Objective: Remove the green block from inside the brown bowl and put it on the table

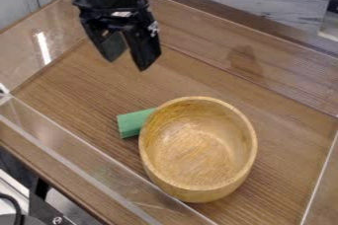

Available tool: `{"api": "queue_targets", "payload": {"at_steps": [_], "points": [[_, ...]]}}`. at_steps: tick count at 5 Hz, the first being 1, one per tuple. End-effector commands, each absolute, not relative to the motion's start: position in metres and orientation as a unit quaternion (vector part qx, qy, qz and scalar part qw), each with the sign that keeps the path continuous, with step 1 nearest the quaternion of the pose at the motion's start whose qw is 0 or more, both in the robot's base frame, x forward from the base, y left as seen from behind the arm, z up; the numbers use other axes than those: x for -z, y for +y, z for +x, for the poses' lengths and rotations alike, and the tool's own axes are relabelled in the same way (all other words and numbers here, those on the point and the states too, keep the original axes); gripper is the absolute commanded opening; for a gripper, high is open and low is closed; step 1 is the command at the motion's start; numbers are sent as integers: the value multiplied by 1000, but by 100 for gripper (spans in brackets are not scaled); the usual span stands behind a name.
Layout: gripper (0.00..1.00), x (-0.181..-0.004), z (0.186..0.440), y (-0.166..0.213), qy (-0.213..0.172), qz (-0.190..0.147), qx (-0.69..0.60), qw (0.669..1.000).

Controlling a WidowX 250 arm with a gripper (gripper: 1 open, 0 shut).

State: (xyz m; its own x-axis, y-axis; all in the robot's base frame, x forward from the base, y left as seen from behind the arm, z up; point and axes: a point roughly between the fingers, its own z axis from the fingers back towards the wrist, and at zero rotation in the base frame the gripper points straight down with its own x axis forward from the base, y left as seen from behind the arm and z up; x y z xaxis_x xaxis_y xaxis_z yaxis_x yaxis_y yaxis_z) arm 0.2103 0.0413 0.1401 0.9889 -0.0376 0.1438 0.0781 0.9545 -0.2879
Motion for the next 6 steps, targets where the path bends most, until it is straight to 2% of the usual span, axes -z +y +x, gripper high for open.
{"api": "queue_targets", "payload": {"at_steps": [1, 2, 4, 6], "points": [[0, -157, 211, 51, -91, -139, 51, 985], [100, -159, 202, 53, -87, -141, 76, 983], [100, -160, 209, 66, -100, -132, -17, 986], [100, -149, 208, 44, -100, -131, -31, 986]]}}
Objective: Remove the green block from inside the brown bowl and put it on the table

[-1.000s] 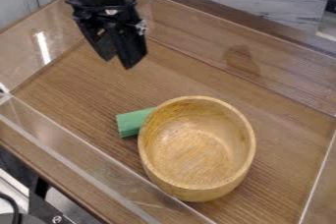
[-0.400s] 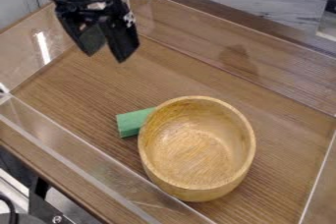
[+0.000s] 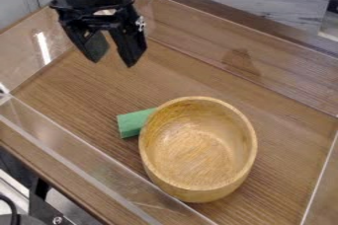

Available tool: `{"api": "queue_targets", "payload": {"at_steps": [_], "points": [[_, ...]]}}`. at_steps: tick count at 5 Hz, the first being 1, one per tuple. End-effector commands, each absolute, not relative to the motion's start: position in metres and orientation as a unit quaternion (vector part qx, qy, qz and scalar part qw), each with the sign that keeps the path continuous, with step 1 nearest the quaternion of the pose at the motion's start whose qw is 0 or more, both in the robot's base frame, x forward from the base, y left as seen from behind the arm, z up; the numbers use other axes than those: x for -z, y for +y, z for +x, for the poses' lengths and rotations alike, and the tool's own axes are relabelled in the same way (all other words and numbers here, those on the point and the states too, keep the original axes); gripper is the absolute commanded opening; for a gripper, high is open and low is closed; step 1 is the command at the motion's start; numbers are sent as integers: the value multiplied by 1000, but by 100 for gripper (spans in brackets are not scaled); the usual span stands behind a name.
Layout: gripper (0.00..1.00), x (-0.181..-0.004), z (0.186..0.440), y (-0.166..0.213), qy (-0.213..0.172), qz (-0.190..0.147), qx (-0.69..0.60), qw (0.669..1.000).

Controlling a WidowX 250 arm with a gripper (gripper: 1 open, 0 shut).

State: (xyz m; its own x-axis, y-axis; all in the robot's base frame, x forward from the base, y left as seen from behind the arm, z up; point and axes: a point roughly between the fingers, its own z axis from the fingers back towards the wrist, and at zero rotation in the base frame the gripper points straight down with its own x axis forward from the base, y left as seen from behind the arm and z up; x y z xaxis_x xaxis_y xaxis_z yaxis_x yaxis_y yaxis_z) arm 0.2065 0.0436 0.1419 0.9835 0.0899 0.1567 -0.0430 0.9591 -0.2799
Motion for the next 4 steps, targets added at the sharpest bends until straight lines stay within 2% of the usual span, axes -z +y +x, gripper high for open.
{"api": "queue_targets", "payload": {"at_steps": [1, 3, 4], "points": [[100, -156, 218, 47, -100, -129, -31, 986], [100, -163, 229, 50, -96, -129, -37, 986], [100, -149, 221, 48, -91, -131, -37, 987]]}}
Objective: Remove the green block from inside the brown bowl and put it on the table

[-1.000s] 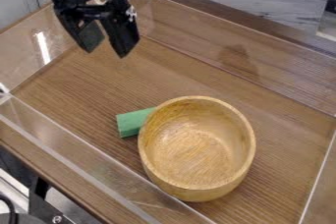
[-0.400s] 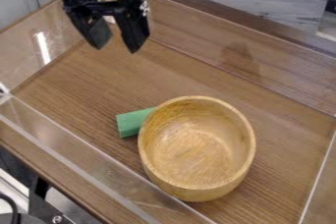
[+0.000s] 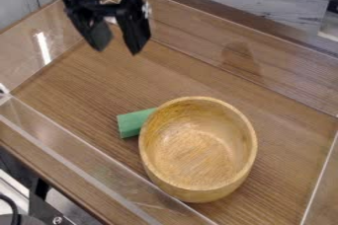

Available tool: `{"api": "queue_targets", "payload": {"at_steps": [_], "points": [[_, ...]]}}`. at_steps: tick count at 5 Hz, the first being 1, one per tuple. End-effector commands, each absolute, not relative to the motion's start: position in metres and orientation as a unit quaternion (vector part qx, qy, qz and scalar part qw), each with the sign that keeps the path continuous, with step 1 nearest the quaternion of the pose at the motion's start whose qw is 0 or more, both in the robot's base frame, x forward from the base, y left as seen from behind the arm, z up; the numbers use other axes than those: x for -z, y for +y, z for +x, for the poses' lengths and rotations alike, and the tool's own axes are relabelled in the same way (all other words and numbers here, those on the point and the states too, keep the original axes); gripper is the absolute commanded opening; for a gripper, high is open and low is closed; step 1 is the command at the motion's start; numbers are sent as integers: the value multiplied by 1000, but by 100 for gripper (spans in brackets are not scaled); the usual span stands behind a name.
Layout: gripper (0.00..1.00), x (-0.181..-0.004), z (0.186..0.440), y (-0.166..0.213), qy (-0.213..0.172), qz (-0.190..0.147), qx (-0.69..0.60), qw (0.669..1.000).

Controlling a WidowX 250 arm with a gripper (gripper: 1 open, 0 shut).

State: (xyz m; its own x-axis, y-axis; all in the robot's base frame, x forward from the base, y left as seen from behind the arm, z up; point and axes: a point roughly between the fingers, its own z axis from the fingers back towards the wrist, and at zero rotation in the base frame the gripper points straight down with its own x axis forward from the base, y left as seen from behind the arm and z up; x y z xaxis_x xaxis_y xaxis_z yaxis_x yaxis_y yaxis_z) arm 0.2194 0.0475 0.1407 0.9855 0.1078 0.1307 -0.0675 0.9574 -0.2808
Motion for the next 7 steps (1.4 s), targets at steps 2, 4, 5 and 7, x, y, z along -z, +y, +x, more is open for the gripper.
{"api": "queue_targets", "payload": {"at_steps": [2, 4, 5, 7], "points": [[100, -151, 215, 53, -99, -108, -39, 988], [100, -156, 209, 56, -106, -100, -20, 989], [100, -149, 202, 58, -102, -108, -5, 989], [100, -157, 198, 69, -112, -103, -69, 986]]}}
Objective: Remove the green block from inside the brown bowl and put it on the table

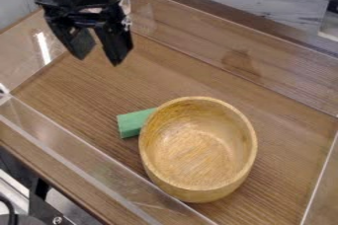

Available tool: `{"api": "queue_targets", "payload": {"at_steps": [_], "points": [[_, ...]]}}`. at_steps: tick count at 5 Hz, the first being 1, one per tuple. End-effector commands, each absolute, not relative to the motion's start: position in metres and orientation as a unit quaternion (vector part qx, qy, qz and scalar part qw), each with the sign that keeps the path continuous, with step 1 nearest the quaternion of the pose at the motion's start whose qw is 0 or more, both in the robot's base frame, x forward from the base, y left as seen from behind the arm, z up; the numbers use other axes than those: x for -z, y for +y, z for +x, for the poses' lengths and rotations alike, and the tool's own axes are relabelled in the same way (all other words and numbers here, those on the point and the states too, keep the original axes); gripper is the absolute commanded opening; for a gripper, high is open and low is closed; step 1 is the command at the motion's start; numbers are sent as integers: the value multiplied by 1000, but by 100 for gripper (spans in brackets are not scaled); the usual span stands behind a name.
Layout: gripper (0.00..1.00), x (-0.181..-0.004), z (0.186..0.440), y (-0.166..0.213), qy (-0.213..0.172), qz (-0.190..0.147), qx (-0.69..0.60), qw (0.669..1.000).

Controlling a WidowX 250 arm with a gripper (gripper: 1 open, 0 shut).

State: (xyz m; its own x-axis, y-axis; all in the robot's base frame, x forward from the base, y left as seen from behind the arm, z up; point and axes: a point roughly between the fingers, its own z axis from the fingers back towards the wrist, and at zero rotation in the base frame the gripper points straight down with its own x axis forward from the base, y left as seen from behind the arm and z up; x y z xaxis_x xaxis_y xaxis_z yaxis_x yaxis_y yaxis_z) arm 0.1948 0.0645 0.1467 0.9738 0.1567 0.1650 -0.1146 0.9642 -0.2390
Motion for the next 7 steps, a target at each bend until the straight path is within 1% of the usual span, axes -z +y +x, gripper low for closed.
{"api": "queue_targets", "payload": {"at_steps": [1, 2, 3, 4, 6, 7], "points": [[100, -151, 203, 62, -110, -108, -66, 986], [100, -144, 205, 53, -104, -113, -56, 987], [100, -148, 217, 50, -101, -113, -56, 987], [100, -155, 225, 51, -103, -102, -49, 988], [100, -159, 221, 40, -105, -100, -95, 985], [0, -152, 218, 48, -99, -102, -81, 986]]}}
